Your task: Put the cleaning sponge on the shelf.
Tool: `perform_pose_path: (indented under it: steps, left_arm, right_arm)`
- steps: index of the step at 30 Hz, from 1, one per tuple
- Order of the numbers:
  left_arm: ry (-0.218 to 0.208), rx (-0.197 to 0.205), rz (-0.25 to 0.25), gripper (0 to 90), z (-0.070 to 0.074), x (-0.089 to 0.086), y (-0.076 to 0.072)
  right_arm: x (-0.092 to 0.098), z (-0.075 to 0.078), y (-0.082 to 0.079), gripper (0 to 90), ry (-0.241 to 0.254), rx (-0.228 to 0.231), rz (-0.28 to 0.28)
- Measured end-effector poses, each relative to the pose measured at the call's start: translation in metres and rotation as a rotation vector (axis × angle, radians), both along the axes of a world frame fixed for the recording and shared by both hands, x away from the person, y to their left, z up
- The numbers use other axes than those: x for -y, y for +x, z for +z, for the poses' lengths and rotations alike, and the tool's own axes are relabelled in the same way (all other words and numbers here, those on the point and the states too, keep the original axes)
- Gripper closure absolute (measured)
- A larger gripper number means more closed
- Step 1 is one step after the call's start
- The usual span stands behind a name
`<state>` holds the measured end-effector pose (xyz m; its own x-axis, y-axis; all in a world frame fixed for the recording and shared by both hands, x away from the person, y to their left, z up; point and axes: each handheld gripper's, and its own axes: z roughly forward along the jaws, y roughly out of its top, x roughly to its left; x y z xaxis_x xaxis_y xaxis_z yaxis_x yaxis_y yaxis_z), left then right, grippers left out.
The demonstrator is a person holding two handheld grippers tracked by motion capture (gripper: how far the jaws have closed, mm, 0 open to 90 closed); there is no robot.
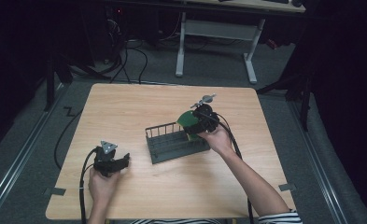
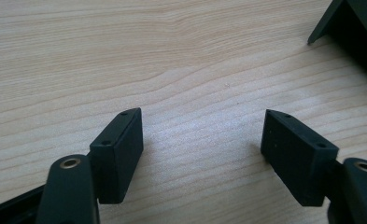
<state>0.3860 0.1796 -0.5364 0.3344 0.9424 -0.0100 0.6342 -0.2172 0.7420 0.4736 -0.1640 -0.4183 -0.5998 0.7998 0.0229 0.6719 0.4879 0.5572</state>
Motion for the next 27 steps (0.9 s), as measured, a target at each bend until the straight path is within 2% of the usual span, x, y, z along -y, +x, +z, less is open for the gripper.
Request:
perform_pose_path:
  steps: [10, 14, 21, 22, 27]
  left_arm:
    - [-0.001, 0.001, 0.0, 30.1, -0.0001, 0.0003, -0.0002]
    - [-0.001, 0.001, 0.0, 30.1, -0.0001, 0.0004, -0.0002]
    - [-0.001, 0.0, 0.0, 30.0, -0.0001, 0.0005, -0.0004]
    - [-0.001, 0.0, -0.001, 30.0, -0.0001, 0.0005, -0.0004]
    - [-0.001, 0.0, 0.0, 30.0, -0.0001, 0.0006, -0.0004]
  right_arm:
    - [-0.0027, -0.0008, -0.0008, 30.9, -0.029, 0.019, 0.008]
    - [-0.0041, 0.0004, -0.0034, 31.0, -0.04, 0.053, 0.005]
    - [-0.0052, -0.0036, -0.0011, 30.9, -0.039, 0.042, 0.0]
    - [-0.0061, -0.004, -0.002, 30.9, -0.037, 0.032, -0.014]
    - [-0.0058, -0.0055, -0.0012, 30.9, -0.051, 0.034, 0.003]
